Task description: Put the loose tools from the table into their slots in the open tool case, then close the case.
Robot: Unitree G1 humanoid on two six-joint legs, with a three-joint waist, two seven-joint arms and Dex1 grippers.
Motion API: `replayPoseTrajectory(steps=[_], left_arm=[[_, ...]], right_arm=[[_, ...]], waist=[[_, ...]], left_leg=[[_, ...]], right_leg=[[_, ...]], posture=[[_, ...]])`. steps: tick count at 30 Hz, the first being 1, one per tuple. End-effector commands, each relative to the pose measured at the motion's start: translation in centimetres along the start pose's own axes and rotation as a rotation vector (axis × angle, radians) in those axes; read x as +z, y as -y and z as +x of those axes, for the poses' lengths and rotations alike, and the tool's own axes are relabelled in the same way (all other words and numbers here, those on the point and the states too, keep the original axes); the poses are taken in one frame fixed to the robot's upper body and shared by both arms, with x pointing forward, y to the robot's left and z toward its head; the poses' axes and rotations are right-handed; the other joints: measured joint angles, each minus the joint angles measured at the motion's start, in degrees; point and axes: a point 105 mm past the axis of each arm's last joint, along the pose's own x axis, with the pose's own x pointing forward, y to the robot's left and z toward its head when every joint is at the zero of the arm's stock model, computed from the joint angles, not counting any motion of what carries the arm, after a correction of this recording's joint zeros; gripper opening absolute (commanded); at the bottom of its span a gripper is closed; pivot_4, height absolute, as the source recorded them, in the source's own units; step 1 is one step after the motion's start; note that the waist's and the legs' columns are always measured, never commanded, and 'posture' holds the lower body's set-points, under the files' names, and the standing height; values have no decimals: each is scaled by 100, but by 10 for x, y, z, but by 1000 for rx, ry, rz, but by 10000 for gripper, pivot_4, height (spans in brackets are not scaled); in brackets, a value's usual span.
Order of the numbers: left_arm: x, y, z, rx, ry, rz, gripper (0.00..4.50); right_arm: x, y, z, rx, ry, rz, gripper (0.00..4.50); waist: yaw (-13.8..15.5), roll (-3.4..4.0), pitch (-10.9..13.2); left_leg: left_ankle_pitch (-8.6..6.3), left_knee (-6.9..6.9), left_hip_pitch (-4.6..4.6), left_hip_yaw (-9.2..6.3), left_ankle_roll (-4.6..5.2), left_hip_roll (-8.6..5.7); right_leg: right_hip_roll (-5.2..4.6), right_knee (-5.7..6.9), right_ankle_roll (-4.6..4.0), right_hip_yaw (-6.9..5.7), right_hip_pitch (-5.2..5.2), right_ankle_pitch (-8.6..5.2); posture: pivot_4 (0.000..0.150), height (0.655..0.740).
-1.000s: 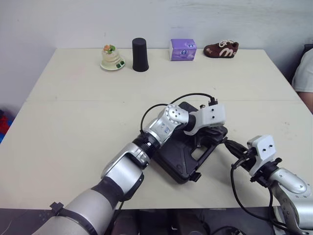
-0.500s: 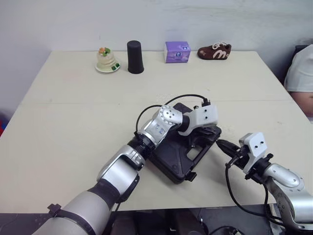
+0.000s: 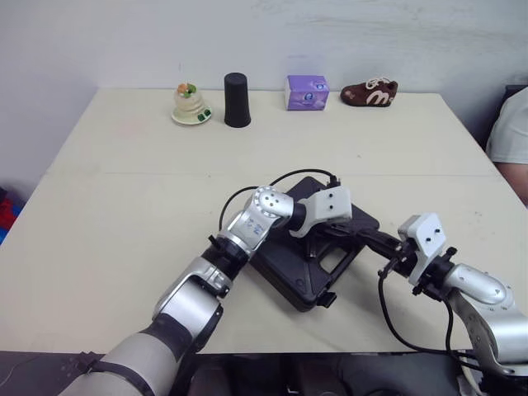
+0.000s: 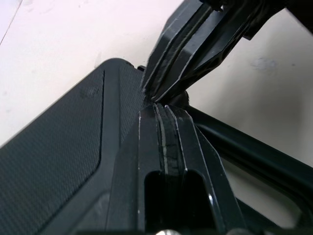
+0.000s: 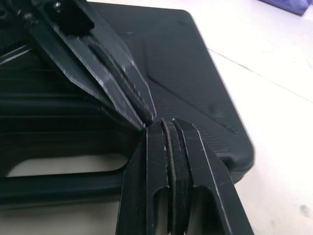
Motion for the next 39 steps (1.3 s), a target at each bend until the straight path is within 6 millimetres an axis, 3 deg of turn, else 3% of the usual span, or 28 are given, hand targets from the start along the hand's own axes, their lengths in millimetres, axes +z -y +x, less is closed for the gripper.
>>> replayPoseTrajectory(steps=[1,4,6,9,13,18,21,27,31,35,39], left_arm=[[-2,2,-27,-8,30,32,653],[17,9,-47,-42,144,127,653],[30,25,-62,-123,231,177,653],[32,40,-74,-193,245,216,653],[20,67,-77,-291,190,225,653],[-4,86,-72,-304,100,190,653],[-15,87,-68,-260,61,124,653],[-59,100,-66,-250,-120,47,653],[-67,94,-61,-173,-142,12,653],[-69,89,-59,-143,-149,-10,653],[-71,90,-58,-158,-164,-13,653]], right_arm=[[11,3,-23,-33,34,-52,0],[13,-2,-35,-35,42,-77,0],[5,-15,-43,16,-3,-57,0],[-4,-34,-48,89,-46,-12,0],[-24,-80,-49,267,-124,-9,0],[-23,-99,-43,328,-102,10,0],[-19,-109,-40,370,-82,17,0],[-12,-112,-31,371,-42,17,0],[-10,-114,-30,378,-40,16,0],[-6,-113,-27,381,-29,3,0],[-6,-112,-22,380,-20,-9,0]], waist=[[3,10,6],[-23,51,33],[-6,66,45],[10,72,49],[-8,75,47],[-20,72,49],[-5,71,49],[6,59,31],[23,54,19],[38,44,13],[18,38,5]], left_leg=[[0,0,-4,-1,0,1],[2,-5,-6,4,-5,7],[5,-5,-8,10,-10,8],[12,-6,-12,3,-22,8],[10,-5,-7,3,-18,-2],[5,-1,-6,10,0,-8],[6,-1,-9,2,2,-7],[6,-1,-4,-15,4,-11],[4,-2,17,-36,6,-7],[3,-35,70,-47,12,-13],[5,-83,96,-40,9,-38]], right_leg=[[0,0,0,0,-3,0],[3,1,-1,1,-10,-1],[6,6,-1,2,-17,-1],[13,5,-1,-1,-16,-2],[18,3,1,2,-12,-2],[12,3,6,6,-12,0],[8,3,6,5,-12,0],[-3,-4,4,-1,2,-1],[-17,-26,-3,-16,47,-4],[-39,-97,-84,-29,125,-46],[-78,-128,-81,-45,180,-45]], posture=[[1500,7400],[1500,7400],[1500,7400],[1500,7400],[1500,7400],[1500,7400],[1500,7400],[1500,7400],[1500,7400],[1500,7400],[1500,7400]])
